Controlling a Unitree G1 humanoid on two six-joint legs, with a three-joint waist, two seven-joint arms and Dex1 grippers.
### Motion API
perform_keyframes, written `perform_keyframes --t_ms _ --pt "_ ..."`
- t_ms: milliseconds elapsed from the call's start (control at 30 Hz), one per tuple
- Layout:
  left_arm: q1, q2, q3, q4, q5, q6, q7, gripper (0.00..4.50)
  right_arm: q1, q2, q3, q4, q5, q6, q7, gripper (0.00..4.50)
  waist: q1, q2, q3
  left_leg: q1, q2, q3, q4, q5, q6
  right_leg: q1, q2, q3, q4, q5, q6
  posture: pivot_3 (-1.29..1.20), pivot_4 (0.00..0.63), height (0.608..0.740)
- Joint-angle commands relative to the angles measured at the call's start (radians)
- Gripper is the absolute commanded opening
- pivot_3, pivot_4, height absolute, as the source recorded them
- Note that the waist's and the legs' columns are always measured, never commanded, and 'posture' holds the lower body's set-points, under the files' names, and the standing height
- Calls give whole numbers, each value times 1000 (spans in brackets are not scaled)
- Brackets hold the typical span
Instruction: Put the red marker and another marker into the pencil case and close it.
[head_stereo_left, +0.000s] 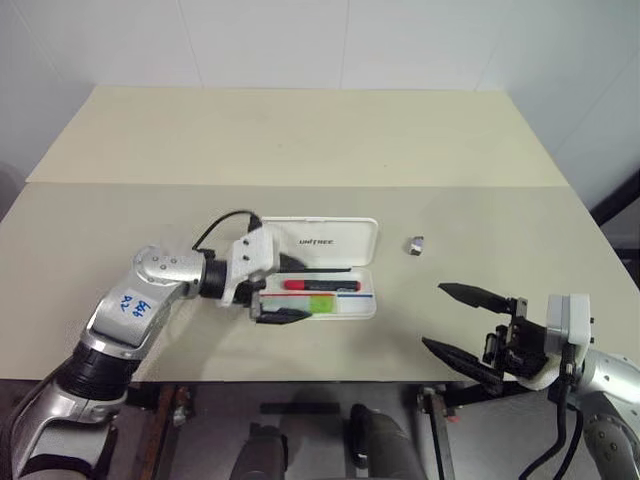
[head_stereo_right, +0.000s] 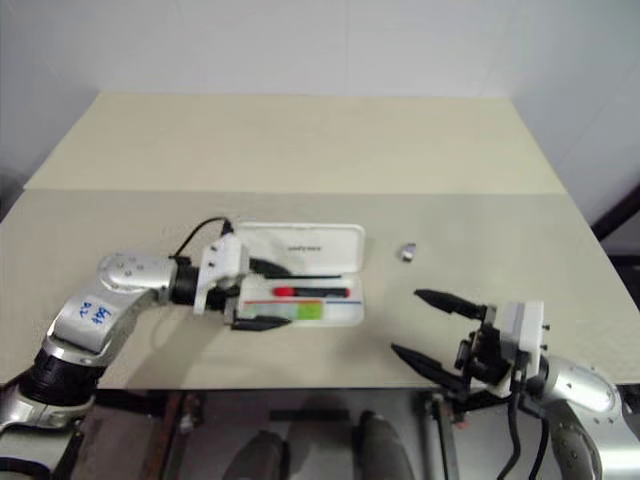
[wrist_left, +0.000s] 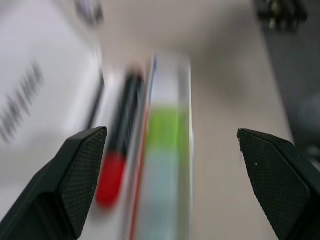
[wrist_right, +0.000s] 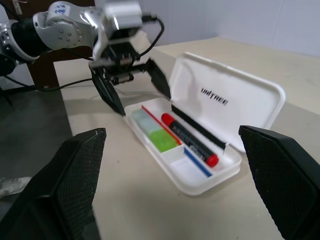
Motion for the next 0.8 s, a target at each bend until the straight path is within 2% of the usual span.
perform_keyframes --t_ms 33,67,133,267,567,800 --pt "-26 -79 166 -53 -165 19 77 4447 -35 -16 8 -17 -36 32 -74 4500 -1 0 0 0 0 0 0 0 0 0 0 0 0 2 3 0 150 740" --pt "-17 -102 216 -53 -206 9 91 4447 -63 -13 15 -4 -60 40 -107 4500 -5 0 0 0 0 0 0 0 0 0 0 0 0 5 8 0 150 740" --pt "10 -128 300 -60 -265 -27 101 4447 -141 0 41 39 -129 60 -194 4500 -18 0 0 1 0 1 -1 0 0 0 0 0 0 5 8 0 150 740" --pt "73 -113 374 -64 -286 -61 109 4447 -266 -9 133 98 -286 198 -375 4500 -25 0 0 2 0 0 0 1 -1 0 0 0 3 4 7 0 150 740" --pt "251 2 516 -44 -391 -81 -32 4447 -551 254 240 274 -403 345 -691 4500 -27 0 0 0 0 -1 0 1 -2 -10 1 1 9 4 6 0 150 740" --pt "318 83 564 -7 -395 -108 -120 4447 -657 353 217 466 -519 354 -900 4500 -27 1 0 -4 -1 0 -3 1 -2 -14 1 2 9 4 6 0 150 740"
